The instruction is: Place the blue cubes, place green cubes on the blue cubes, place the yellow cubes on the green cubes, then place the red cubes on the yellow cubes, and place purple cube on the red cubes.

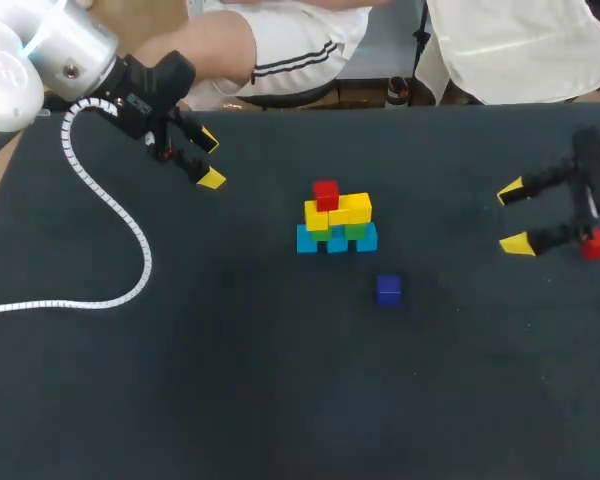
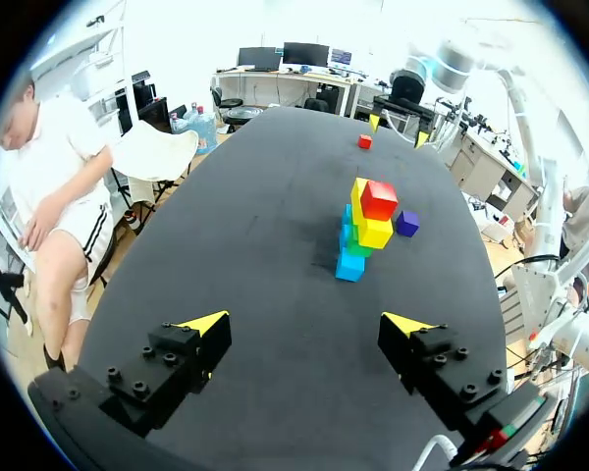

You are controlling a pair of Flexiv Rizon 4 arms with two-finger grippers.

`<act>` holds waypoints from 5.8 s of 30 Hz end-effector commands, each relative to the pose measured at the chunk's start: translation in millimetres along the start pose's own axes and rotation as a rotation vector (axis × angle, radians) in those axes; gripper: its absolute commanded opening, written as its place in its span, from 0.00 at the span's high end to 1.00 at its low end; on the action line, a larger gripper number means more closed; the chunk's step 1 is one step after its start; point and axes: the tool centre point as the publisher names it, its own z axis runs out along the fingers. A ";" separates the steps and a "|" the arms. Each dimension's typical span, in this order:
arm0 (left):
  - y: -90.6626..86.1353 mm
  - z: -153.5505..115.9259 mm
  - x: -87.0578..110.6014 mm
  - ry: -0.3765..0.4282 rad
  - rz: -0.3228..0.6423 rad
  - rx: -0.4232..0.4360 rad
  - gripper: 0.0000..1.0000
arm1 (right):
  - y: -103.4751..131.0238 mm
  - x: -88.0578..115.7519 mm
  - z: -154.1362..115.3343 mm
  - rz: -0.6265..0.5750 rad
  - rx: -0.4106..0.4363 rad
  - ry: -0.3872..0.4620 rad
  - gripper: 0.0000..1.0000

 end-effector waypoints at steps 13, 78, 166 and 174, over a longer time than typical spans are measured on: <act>-0.4 -0.5 1.0 -0.002 0.002 -0.002 0.00 | 6.8 -0.8 -4.1 -0.001 0.015 0.001 0.00; -0.4 -0.5 1.0 -0.002 0.002 -0.002 0.00 | -51.2 126.8 -111.8 -0.236 -0.233 0.015 0.00; -0.4 -0.5 1.0 -0.002 0.002 -0.002 0.00 | -88.8 87.3 -75.9 -0.117 -0.154 0.017 1.00; -0.4 -0.5 1.0 -0.002 0.002 -0.002 0.00 | -99.0 63.5 -65.0 -0.095 -0.161 0.035 1.00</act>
